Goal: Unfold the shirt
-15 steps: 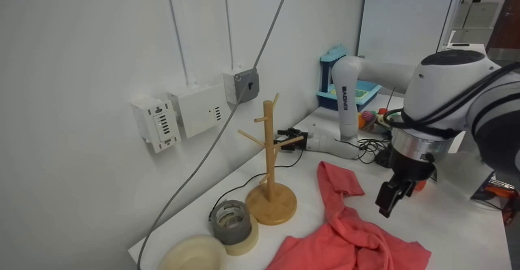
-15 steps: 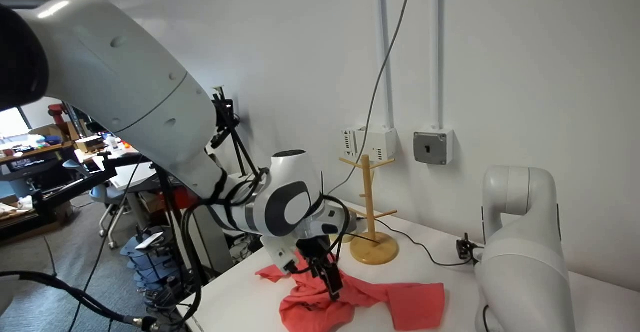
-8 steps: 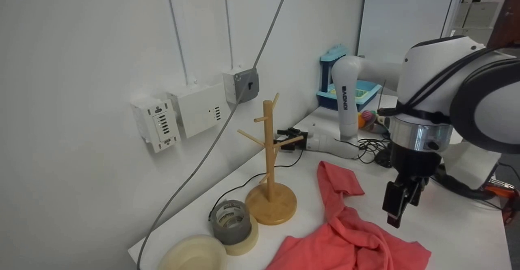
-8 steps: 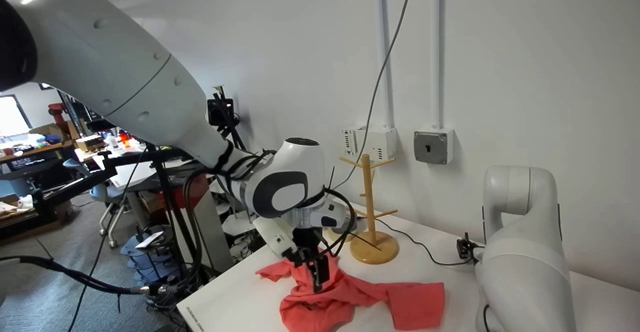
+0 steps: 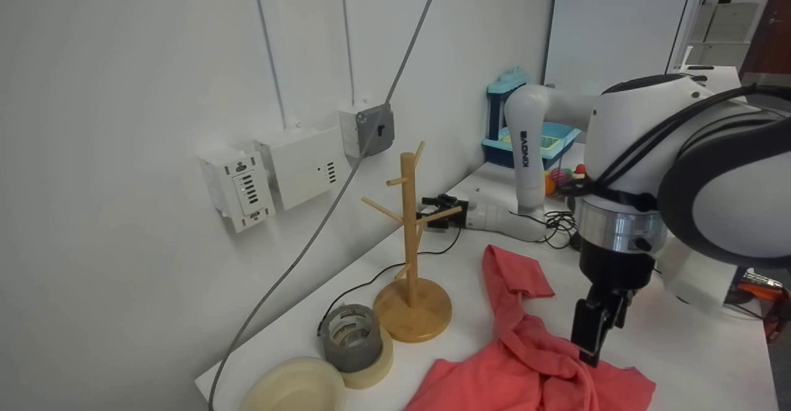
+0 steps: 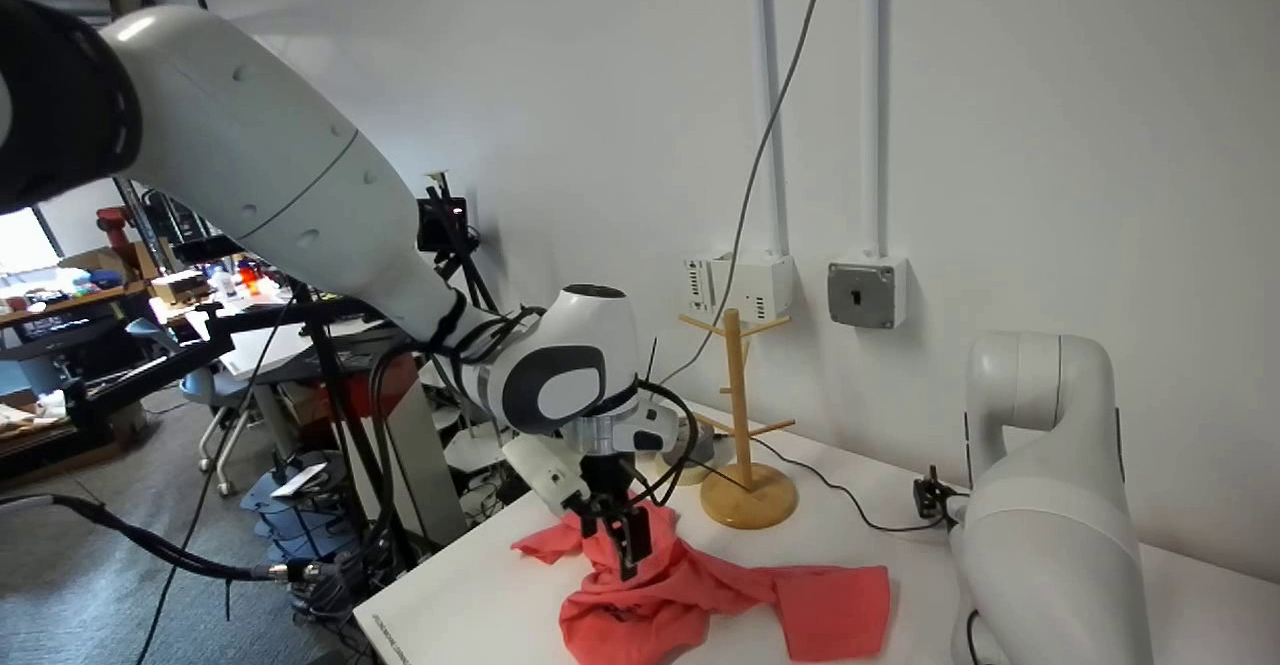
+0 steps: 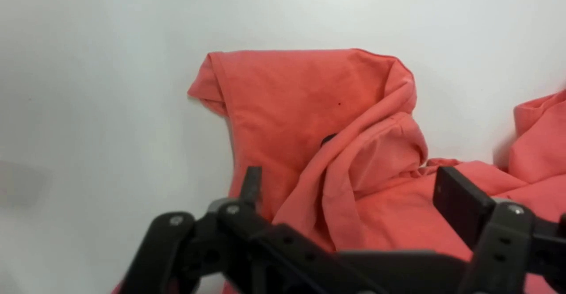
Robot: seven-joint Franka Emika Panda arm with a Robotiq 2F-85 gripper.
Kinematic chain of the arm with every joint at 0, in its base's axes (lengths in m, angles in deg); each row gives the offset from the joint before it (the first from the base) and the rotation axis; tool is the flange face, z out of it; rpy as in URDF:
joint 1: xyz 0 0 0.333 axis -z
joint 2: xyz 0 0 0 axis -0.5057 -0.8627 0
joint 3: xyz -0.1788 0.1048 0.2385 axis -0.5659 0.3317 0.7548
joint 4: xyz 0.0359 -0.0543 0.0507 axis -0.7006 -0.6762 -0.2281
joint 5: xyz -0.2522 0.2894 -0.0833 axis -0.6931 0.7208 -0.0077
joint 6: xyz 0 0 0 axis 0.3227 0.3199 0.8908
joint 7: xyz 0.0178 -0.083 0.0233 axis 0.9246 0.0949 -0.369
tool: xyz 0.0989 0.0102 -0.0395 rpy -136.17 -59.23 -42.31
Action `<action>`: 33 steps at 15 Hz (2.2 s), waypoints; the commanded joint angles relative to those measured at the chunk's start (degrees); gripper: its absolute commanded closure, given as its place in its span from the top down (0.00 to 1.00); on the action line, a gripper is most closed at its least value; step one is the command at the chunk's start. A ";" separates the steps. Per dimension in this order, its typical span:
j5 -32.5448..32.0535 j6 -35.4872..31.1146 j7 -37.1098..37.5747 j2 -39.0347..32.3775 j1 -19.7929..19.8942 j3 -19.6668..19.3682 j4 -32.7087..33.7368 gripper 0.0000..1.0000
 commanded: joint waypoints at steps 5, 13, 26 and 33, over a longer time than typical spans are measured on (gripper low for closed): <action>1.75 -3.76 -2.86 -6.10 -5.50 -3.48 4.17 0.96; 2.14 -3.88 -3.91 -12.66 -5.58 -3.74 9.79 0.90; 2.69 -2.72 -2.89 -15.51 -5.84 -4.51 12.32 0.12; 0.17 -2.80 -3.46 -8.85 -7.47 -5.30 8.09 0.01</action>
